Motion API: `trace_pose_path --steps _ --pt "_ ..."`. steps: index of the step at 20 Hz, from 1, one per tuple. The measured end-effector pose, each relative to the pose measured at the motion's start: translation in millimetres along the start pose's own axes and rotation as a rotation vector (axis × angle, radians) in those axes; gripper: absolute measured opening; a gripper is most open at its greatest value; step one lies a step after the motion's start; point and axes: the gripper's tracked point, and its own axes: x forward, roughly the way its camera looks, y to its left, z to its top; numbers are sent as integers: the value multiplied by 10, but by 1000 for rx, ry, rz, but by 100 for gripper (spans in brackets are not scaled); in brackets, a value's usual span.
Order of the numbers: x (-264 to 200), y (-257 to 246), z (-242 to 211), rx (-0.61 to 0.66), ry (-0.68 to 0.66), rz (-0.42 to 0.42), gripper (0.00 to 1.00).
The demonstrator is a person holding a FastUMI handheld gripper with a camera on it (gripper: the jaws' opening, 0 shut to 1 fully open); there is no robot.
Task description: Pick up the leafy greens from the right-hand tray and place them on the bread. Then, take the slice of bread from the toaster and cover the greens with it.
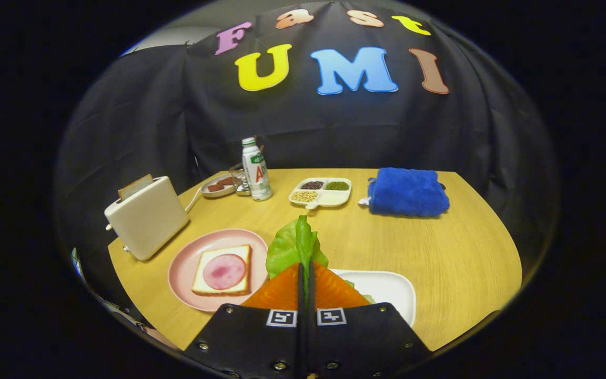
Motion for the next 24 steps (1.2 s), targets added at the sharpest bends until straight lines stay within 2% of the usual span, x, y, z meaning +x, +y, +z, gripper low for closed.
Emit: trace_pose_path --steps 5,12,16,19,20,21,22,23,24 --pt "338 732 48 -82 1 116 0" --pt "742 1054 -322 -121 116 151 0" --pt "773 1208 -365 -108 134 184 0" --pt "762 1234 -367 -135 142 174 0" --pt "776 1242 -386 -153 144 172 5" --pt "744 1250 -386 -167 142 169 18" --pt "757 1256 -378 -175 137 166 38" --pt "735 1302 -345 -181 122 163 48" --pt "723 1330 -327 -193 104 164 81"
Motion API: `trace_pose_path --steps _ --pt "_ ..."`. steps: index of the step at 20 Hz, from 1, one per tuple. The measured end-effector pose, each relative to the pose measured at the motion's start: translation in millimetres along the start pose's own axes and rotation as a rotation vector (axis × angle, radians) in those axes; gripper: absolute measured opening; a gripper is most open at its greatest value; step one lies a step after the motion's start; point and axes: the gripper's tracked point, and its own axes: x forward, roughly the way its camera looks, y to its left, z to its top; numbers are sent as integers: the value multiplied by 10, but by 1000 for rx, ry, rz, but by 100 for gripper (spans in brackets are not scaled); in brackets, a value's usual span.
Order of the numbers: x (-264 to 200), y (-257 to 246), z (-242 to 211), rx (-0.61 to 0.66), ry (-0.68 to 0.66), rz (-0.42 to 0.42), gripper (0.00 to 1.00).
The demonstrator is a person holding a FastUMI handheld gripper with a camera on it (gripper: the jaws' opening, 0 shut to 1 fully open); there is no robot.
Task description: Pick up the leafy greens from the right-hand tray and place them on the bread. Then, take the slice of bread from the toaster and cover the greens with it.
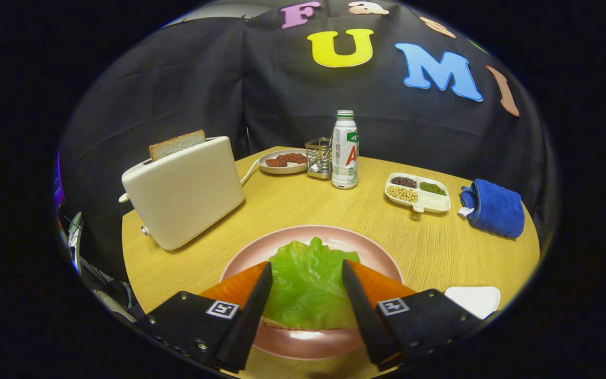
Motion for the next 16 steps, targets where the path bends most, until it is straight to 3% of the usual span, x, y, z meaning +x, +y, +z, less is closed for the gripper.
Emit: trace_pose_path --steps 1,16 --pt "-29 47 68 -11 -16 4 87" --pt "-243 952 1209 -33 -291 65 87"
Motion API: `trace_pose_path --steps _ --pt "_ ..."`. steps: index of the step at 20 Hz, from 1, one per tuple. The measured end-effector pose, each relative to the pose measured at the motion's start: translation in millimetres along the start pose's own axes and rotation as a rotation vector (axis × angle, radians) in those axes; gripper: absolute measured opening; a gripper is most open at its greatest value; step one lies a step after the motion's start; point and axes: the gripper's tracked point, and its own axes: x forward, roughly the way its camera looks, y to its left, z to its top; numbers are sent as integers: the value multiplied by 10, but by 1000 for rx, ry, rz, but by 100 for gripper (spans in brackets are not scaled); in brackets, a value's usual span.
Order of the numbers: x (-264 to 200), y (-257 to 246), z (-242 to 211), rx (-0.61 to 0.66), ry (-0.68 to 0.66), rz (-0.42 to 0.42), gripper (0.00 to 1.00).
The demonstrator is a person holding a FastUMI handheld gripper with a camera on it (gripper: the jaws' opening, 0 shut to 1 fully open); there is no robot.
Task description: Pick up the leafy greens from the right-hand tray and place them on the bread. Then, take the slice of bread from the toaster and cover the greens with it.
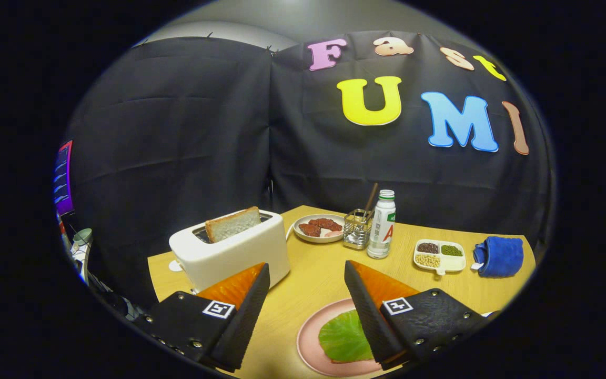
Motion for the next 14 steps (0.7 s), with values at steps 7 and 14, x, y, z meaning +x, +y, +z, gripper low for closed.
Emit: trace_pose_path --steps 7,14 --pt "242 513 241 60 -70 63 87" --pt "605 978 335 63 -132 69 87"
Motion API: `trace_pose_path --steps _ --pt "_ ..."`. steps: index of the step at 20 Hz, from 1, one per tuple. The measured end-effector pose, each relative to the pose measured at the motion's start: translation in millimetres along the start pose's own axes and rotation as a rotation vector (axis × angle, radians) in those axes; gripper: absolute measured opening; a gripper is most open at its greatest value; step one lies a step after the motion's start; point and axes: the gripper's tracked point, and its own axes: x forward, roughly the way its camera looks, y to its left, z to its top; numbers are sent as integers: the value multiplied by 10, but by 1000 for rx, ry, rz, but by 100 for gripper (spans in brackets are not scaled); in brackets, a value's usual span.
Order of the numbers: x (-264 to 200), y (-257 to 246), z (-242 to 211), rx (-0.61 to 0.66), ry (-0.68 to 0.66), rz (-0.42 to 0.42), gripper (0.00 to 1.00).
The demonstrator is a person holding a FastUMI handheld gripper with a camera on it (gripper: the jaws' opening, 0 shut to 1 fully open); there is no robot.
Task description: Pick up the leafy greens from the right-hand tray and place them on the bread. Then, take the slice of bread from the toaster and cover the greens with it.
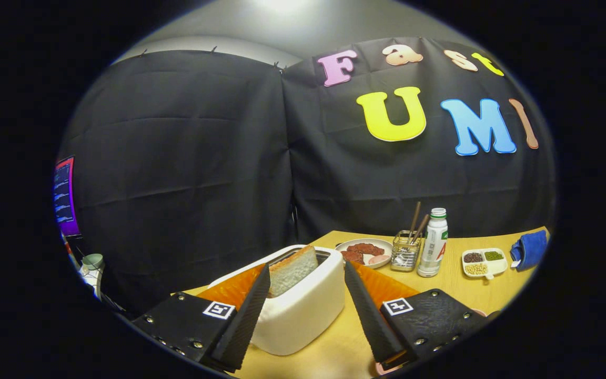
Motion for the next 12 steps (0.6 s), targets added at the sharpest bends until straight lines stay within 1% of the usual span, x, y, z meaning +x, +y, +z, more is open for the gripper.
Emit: trace_pose_path --steps 6,9,12 --pt "282 359 -118 -16 -9 23 87" --pt "412 378 -106 -35 -33 -10 87" --pt "533 309 -88 -37 -57 -68 87"
